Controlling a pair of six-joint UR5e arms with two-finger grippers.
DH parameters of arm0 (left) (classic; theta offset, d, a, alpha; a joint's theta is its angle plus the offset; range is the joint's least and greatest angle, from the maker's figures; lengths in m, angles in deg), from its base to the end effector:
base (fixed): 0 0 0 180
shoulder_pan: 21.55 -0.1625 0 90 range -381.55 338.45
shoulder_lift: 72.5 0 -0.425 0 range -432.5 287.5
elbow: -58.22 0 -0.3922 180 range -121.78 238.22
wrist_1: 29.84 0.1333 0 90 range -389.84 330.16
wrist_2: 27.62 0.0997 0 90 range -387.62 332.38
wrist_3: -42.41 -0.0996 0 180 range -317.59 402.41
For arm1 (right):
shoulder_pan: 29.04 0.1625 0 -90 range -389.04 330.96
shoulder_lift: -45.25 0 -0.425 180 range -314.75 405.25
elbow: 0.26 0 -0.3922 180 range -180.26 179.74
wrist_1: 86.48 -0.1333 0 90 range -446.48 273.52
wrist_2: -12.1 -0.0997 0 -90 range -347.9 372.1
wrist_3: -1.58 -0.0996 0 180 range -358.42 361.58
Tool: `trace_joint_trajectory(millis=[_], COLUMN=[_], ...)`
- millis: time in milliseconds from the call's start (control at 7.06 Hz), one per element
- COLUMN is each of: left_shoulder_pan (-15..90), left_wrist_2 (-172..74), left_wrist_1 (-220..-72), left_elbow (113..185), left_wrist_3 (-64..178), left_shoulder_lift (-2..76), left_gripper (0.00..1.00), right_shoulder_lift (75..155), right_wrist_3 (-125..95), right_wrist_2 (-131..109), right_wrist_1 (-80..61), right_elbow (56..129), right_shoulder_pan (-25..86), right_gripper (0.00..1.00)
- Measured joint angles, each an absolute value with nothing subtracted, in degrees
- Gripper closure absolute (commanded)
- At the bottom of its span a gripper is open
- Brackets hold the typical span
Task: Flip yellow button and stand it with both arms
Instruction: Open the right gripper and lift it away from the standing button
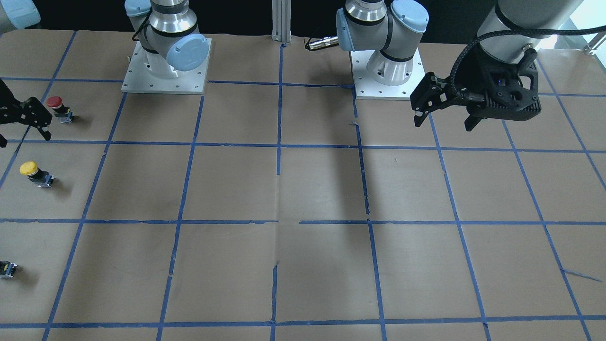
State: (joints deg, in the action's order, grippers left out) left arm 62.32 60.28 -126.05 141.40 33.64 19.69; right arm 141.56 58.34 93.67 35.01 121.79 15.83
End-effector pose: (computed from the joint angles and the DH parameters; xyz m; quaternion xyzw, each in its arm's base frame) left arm -0.0823 -0.5158 0.5166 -0.0228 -0.9995 -0.0113 0.0200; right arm -0.1902 -0.3981 0.3266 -0.1046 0.9905 -0.0885 0.0074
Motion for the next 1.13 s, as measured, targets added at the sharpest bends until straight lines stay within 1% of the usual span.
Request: trace_joint_trajectory(millis=[283,566,850,1133], left_shoulder_pan=[62.95,63.13,63.11,63.06], left_wrist_2=[60.25,60.34,60.34,60.40], left_wrist_1=[-126.27,-126.33,-126.07,-125.86], left_elbow=[141.69,141.95,142.38,142.49], left_wrist_3=[33.85,33.86,33.69,33.50], left_shoulder_lift=[19.75,19.21,18.68,18.62], left_gripper=[0.00,0.00,0.00,0.00], right_shoulder_lift=[143.71,144.64,145.84,146.25], right_wrist_3=[42.19,24.71,11.17,3.45], right_wrist_2=[97.50,98.68,99.91,101.24], right_wrist_1=[20.32,8.12,0.21,-2.42], right_elbow=[112.28,104.90,100.45,98.95], right_shoulder_pan=[26.77,39.24,52.12,60.75], right_gripper=[0.00,0.00,0.00,0.00])
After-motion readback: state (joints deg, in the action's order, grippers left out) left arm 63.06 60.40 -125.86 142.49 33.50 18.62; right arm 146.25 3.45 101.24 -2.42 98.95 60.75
